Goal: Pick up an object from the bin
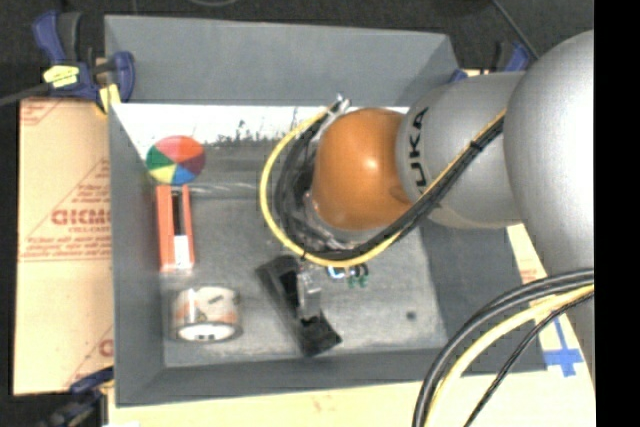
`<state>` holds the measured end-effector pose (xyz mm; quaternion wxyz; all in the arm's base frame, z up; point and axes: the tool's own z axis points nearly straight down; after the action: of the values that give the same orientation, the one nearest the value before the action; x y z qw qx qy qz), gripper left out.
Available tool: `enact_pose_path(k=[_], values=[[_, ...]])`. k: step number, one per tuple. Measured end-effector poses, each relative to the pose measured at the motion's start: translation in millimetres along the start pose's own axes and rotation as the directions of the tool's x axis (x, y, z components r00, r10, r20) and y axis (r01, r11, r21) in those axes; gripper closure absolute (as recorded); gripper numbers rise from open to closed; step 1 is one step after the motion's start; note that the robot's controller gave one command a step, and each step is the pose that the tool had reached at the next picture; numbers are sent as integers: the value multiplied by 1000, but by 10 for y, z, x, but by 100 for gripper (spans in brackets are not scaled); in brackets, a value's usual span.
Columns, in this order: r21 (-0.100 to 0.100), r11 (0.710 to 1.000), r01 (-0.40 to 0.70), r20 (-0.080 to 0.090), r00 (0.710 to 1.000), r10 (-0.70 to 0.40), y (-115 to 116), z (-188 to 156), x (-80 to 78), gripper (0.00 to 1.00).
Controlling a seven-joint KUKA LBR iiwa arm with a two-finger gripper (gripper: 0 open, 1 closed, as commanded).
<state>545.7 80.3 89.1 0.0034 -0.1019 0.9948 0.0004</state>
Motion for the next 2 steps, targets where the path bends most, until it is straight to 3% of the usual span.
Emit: enact_pose_path(k=[1,2], values=[[0,999,-53,29,998,53,94,136,79,100],[0,999,-54,29,998,54,94,135,79,100]])
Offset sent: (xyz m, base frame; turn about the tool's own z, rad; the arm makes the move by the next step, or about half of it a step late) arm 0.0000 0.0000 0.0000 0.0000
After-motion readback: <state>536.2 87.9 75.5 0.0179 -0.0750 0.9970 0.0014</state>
